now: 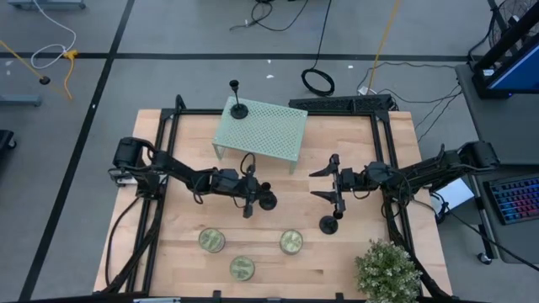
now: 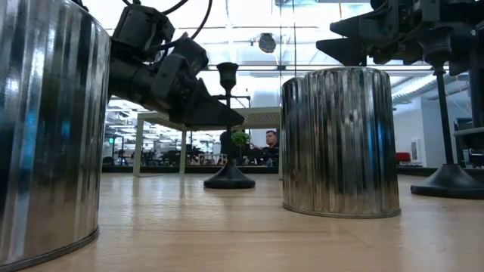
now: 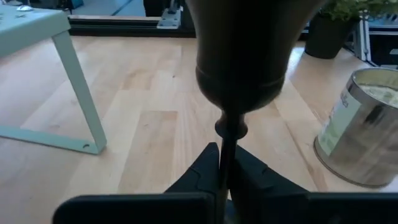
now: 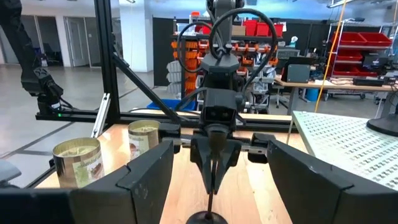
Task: Pick & Place candle stick holders
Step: Put the top black candle holder on the shelf aligned with the other black candle holder
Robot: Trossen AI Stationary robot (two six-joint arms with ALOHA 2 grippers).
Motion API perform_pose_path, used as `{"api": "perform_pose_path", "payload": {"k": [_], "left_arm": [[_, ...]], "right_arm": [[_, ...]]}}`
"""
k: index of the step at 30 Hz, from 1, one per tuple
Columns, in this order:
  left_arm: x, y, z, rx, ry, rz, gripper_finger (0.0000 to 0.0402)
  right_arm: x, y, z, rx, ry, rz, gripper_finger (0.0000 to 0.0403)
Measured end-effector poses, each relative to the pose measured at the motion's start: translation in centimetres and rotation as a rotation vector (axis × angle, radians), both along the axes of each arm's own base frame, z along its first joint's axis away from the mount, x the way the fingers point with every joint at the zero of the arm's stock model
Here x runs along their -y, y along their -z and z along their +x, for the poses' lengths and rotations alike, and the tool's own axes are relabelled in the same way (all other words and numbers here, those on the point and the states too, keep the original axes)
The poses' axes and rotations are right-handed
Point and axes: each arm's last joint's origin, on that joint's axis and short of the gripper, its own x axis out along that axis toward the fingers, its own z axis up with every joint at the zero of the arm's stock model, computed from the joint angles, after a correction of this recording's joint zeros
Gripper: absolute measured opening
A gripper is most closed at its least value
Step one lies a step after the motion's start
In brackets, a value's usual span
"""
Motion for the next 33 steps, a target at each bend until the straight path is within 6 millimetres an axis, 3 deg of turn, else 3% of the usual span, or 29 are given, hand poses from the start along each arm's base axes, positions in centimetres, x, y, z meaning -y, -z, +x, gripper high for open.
{"api": "perform_pose_path", "payload": {"k": [9, 22, 33], "left_arm": [[0.5, -1.1, -0.3, 0.021, 0.016, -0.021, 0.0014], [0.5, -7.1, -2.3, 0.153, 0.037, -0.047, 0.0014], [-1.4, -11.4, -3.6, 0.282, -0.299, 0.07, 0.0014]], "right_arm": [[0.0, 0.0, 0.0, -0.006, -0.001, 0.013, 0.0254], [0.0, 0.0, 0.0, -0.005, 0.0, 0.014, 0.0254], [0.0, 0.0, 0.0, -0.005, 0.0, 0.014, 0.0254]]}}
